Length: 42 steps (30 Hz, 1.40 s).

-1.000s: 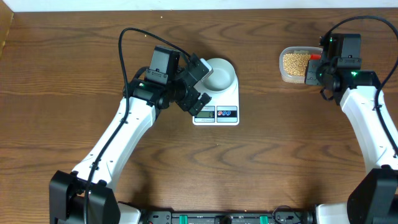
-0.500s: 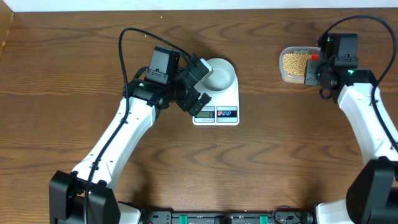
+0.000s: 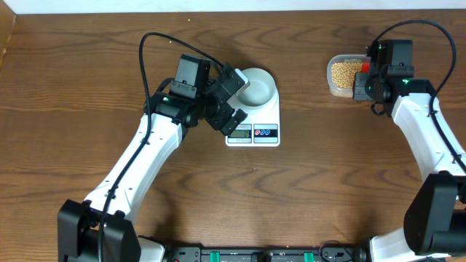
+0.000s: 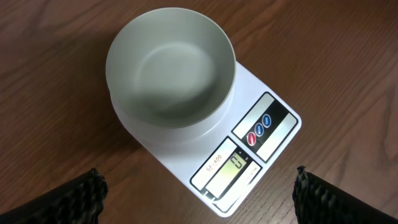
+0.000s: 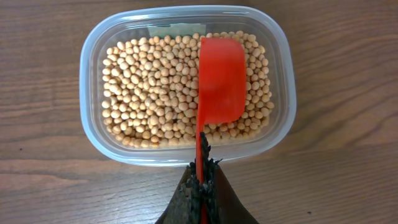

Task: Scoop item into bowl and weigh 50g on scale
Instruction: 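Lower the red scoop into the chickpea tub with the right gripper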

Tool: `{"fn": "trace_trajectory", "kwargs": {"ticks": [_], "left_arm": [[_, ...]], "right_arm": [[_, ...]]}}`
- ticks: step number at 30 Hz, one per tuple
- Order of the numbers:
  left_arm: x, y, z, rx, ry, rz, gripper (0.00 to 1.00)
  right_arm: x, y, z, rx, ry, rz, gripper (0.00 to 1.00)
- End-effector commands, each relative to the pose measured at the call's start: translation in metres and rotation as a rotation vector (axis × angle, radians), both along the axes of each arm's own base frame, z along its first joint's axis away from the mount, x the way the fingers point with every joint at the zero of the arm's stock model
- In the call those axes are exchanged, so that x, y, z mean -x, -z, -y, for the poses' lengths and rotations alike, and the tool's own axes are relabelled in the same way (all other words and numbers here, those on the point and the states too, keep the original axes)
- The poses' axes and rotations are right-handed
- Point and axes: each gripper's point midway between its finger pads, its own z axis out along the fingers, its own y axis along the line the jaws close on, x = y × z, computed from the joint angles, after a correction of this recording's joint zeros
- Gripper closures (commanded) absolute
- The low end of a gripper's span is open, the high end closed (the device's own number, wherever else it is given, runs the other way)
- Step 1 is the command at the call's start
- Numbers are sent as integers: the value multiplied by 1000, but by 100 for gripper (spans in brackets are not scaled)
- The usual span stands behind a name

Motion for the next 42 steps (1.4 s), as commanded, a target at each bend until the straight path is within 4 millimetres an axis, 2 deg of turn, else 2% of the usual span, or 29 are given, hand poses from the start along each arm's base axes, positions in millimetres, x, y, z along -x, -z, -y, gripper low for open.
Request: {"fn": "trace_trajectory", "kwargs": {"ticks": [1, 19, 24, 42], "left_arm": [[2, -8, 0, 13, 8, 19, 2], [2, -8, 0, 13, 8, 19, 2], [2, -8, 0, 13, 8, 19, 2], [2, -8, 0, 13, 8, 19, 2]], "right_arm": [[-5, -2, -10, -30, -45, 5, 99], [-10, -7, -21, -217, -14, 37, 99], [-9, -7, -15, -263, 40, 35, 99], [-1, -3, -12, -377, 132, -5, 99]]}}
